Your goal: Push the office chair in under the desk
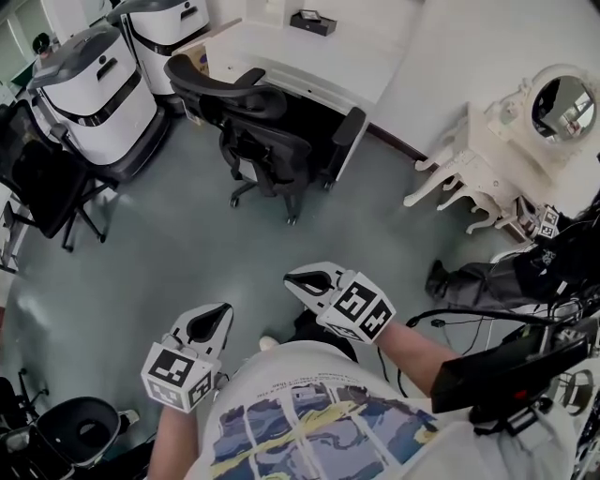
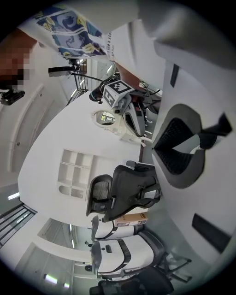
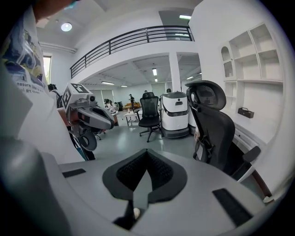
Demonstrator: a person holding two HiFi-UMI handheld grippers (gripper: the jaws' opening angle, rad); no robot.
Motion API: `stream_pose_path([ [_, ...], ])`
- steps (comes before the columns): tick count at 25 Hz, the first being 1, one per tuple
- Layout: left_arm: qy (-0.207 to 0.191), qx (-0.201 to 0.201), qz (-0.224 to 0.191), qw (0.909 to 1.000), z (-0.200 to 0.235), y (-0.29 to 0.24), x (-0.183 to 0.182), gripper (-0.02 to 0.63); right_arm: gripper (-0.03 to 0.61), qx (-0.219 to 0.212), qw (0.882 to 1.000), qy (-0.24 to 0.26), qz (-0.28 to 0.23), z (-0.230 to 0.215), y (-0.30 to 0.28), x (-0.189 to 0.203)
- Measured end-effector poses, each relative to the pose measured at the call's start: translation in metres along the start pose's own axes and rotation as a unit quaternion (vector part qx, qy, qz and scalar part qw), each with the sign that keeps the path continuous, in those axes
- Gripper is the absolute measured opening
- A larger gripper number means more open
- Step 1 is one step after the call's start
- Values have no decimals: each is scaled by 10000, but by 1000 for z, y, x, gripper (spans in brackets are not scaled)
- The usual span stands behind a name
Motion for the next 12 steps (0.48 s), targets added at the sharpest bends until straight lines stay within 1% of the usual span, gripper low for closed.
stream_pose_path([
  [12,-53,46,88,9999,-10,1,5,12,25,-83,9999,62,7,8,5,-5],
])
Point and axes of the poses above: the fingertips, and each gripper's own axes: y backward along the fingers, z to its left, x out of its underside, the point moved 2 cm from there along y, backward along the fingers, and after that the axes turned 13 degrees about -x, right-handed, at the moved point
